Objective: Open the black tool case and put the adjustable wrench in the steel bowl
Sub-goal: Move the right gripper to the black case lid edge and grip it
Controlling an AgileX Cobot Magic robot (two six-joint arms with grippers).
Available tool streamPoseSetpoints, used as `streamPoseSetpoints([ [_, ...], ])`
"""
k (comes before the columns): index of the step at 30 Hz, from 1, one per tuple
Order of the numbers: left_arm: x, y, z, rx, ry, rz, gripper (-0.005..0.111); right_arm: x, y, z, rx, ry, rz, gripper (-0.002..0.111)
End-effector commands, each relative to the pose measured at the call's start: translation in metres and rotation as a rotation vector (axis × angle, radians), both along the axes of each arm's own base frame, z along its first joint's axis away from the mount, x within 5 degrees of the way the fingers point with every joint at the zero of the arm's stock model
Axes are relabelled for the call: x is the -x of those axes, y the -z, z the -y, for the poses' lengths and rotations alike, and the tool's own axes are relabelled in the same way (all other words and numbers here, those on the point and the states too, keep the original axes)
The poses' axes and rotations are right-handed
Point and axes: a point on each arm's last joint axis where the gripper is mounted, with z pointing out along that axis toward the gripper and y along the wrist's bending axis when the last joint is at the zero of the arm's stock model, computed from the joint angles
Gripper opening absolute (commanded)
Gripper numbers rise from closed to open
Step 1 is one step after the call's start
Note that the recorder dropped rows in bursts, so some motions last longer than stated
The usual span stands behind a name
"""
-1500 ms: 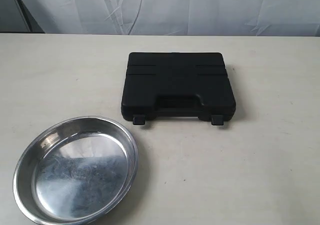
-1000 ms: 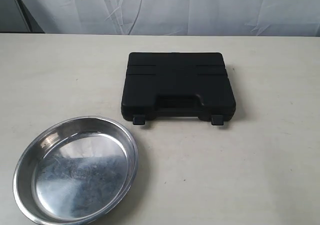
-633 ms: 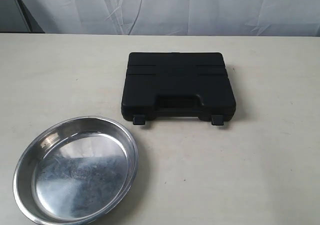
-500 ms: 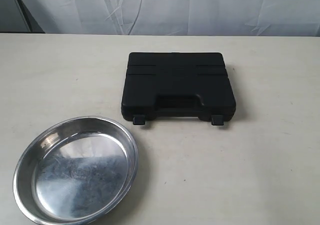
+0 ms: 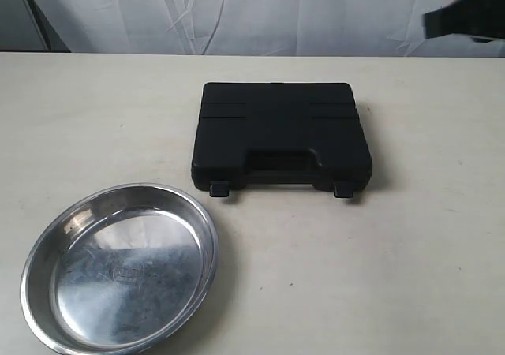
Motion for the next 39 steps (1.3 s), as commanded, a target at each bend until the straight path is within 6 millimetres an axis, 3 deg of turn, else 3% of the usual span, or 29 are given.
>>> streamPoseSetpoints([
  [1,0.000,-0.002,0.000,-0.004,0.001,0.004,0.000,-0.036,0.028,-0.044,0.169,-0.297,-0.062,0.003],
  [5,0.000,-0.002,0.000,-0.004,0.001,0.004,0.000,-0.053,0.059,-0.087,0.289,-0.521,-0.086,0.024],
  [9,0.000,-0.002,0.000,-0.004,0.001,0.004,0.000,-0.060,0.094,-0.117,0.382,-0.649,-0.137,0.044],
  [16,0.000,-0.002,0.000,-0.004,0.001,0.004,0.000,-0.060,0.149,-0.149,0.505,-0.776,-0.204,0.046],
  [26,0.000,-0.002,0.000,-0.004,0.001,0.004,0.000,-0.063,0.181,-0.156,0.543,-0.800,-0.242,0.046],
  [39,0.000,-0.002,0.000,-0.004,0.001,0.004,0.000,-0.068,0.192,-0.157,0.545,-0.784,-0.220,0.046],
])
